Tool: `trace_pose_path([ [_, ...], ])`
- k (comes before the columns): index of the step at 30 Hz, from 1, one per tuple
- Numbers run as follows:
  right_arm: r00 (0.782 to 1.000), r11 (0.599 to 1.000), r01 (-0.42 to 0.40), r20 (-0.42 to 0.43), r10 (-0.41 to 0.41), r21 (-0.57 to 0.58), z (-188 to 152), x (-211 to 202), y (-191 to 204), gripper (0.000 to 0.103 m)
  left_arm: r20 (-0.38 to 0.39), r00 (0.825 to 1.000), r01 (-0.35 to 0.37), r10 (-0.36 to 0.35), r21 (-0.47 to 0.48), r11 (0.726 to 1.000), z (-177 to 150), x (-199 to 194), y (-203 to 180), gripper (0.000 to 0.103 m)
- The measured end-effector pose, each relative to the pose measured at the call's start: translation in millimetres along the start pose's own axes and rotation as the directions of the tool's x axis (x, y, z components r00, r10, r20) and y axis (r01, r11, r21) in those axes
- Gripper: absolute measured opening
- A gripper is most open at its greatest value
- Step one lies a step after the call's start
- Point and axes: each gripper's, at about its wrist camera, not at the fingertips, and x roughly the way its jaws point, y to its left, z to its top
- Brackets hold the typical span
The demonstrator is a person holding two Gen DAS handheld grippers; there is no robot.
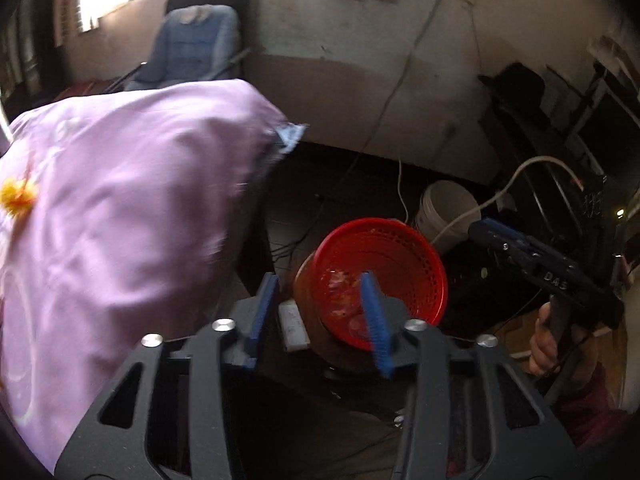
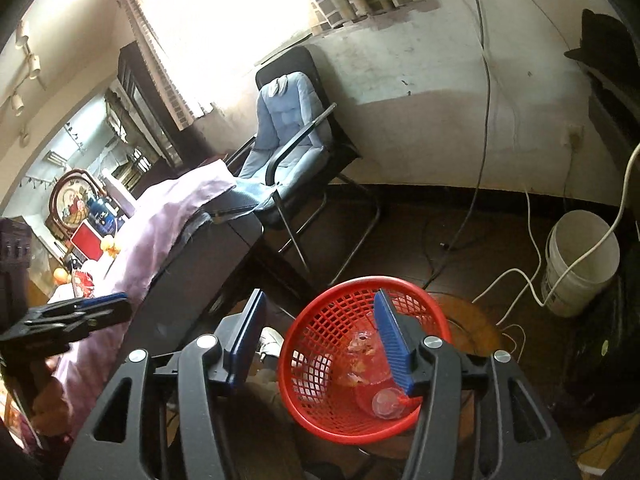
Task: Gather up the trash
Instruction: 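Withdraw both open grippers from the basket toward the table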
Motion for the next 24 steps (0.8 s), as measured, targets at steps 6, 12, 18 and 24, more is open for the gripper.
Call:
trace_pose_path([
  [6,0.999,1.0,-0.023,-0.022,0.024,0.012,-2,11,-3,0.055,0.01,1.0,0.015,-0.015,0.012,1.0,2,3,-2,0.04],
  [12,0.997,0.998,-0.055,-0.051,0.056,0.014,-4,25,5,0.056,-0.013,1.0,-0.012,0.011,-0.04,0.999,-3,4,19,0.043],
  [18,0.996,0.998,-0.061,-0.065,0.06,-0.006,-6,28,16,0.057,0.01,0.999,-0.042,0.043,-0.097,0.994,-8,-13,42,0.051],
  [24,0.996,0.997,-0.068,-0.056,0.066,-0.039,-1,23,32,0.058,0.054,0.995,-0.076,0.085,-0.15,0.986,-13,-37,65,0.058],
])
